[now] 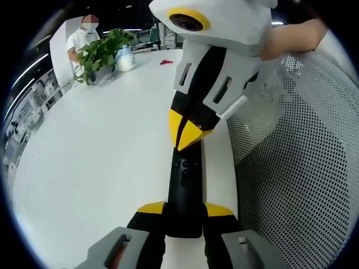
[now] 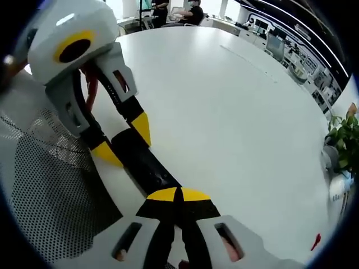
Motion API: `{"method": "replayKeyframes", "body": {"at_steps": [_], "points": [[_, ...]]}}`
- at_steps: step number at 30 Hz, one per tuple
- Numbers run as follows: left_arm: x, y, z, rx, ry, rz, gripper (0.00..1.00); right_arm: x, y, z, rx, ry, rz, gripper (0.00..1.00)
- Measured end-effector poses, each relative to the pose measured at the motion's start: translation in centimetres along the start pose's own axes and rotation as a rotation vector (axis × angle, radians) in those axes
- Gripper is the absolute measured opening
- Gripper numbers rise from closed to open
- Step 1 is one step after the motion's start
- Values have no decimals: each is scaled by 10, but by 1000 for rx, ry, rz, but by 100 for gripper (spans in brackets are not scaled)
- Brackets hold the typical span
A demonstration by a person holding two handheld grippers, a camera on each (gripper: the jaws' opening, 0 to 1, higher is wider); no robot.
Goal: Press the specified remote control buttons in sequence, fully releasing each button before pressing the next.
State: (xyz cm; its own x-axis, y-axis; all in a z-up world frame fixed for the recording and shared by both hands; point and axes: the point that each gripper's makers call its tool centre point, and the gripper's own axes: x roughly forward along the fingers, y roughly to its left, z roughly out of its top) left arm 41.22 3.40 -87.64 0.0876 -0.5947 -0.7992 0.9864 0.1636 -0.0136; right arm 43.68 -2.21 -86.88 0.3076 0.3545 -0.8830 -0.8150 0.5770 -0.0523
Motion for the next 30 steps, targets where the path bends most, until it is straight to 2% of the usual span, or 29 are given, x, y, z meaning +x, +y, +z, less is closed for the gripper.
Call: {"method": "replayKeyframes", "body": {"at_steps": [9, 14, 18, 21, 25, 30], "points": [[0, 0, 0, 0, -2, -1, 25, -1, 3, -2, 122, 21, 42, 0], [0, 0, 0, -1, -3, -1, 25, -3, 11, -1, 208, 34, 109, 0], [0, 0, 0, -2, -4, -1, 25, -4, 15, 2, 210, 27, 119, 0], [0, 0, 0, -2, -5, -1, 25, -5, 14, 1, 200, 39, 100, 0], [0, 0, 0, -3, -5, -1, 25, -4, 20, 0, 208, 52, 124, 0], [0, 0, 0, -3, -6, -3, 25, -3, 21, -1, 162, 57, 110, 0]]}}
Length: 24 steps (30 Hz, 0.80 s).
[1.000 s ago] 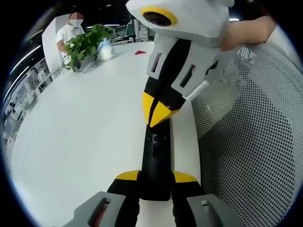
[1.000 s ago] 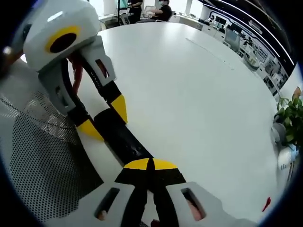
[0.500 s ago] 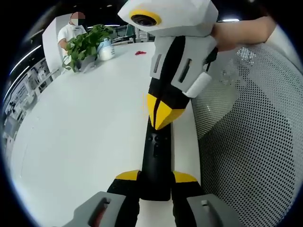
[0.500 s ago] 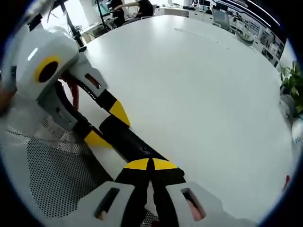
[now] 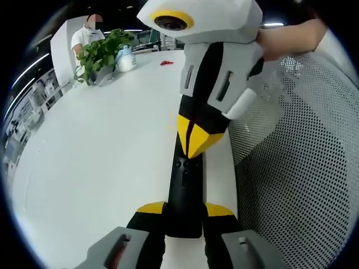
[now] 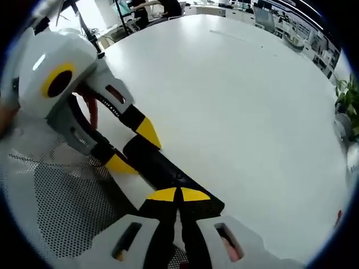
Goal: Press the specified remote control buttons in sequence, fully releasing each button before pressing the next.
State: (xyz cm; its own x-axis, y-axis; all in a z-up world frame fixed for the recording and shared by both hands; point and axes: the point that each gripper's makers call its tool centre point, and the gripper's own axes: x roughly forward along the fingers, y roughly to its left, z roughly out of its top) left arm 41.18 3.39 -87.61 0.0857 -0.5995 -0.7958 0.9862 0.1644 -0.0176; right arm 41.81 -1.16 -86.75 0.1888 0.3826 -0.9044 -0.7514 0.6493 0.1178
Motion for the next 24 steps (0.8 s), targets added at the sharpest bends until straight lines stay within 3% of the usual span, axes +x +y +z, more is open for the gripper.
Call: {"method": "replayKeyframes", "body": {"at_steps": [12, 17, 24], "points": [[0, 0, 0, -1, 8, 0, 25, 1, 0, 0, -147, -51, 9, 0], [1, 1, 0, -4, 10, 3, 25, 2, -1, 1, -113, -33, 2, 0], [1, 0, 0, 0, 15, 2, 25, 1, -2, 1, -75, -61, 24, 0]]}}
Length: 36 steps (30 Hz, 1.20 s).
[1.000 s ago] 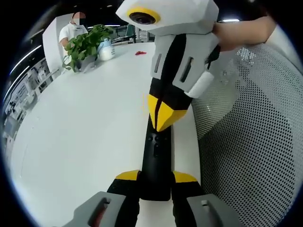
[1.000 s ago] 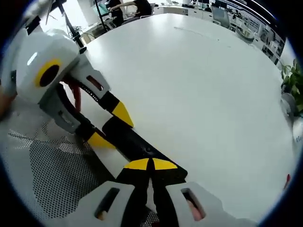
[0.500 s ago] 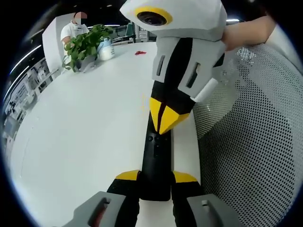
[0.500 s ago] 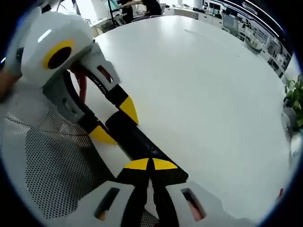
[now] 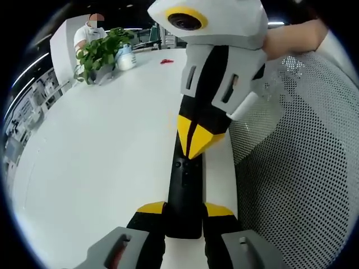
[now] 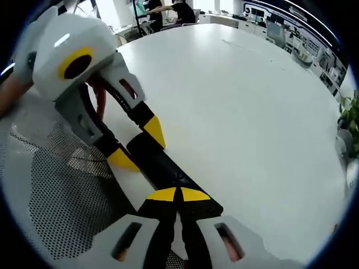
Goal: Press the specified remote control buttons in sequence, fully releasing each button before pressing the next.
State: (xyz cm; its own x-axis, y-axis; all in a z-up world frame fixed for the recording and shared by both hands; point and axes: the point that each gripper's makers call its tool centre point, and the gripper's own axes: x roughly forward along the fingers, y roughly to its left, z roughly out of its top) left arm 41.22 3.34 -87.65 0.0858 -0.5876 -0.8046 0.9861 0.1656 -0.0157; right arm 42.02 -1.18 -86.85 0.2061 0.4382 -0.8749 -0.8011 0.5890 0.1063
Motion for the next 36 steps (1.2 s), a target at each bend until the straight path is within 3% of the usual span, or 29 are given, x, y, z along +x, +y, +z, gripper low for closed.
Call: {"method": "replayKeyframes", "body": {"at_steps": [8, 36], "points": [[0, 0, 0, -6, -6, 3, 25, 0, 0, 1, 42, 31, -2, 0], [0, 0, 0, -4, -16, 5, 25, -1, 0, 0, 63, 39, 17, 0]]}}
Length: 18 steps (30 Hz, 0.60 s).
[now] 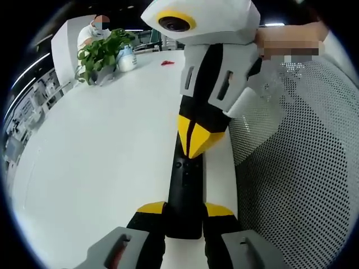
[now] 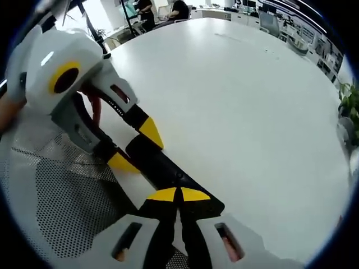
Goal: Press the specified remote control buttons in sequence, fully releasing each button before pressing the next.
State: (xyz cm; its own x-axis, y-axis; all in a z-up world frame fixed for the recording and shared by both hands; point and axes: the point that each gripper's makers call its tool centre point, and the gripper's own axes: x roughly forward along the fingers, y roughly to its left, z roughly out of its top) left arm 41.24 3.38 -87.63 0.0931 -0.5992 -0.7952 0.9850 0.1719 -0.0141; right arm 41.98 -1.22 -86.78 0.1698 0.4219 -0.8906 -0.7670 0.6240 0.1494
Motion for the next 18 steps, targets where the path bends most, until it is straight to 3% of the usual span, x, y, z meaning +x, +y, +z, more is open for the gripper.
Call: {"method": "replayKeyframes", "body": {"at_steps": [18], "points": [[0, 0, 0, -8, -20, 2, 25, -5, 0, -10, -83, 32, -3, 0]]}}
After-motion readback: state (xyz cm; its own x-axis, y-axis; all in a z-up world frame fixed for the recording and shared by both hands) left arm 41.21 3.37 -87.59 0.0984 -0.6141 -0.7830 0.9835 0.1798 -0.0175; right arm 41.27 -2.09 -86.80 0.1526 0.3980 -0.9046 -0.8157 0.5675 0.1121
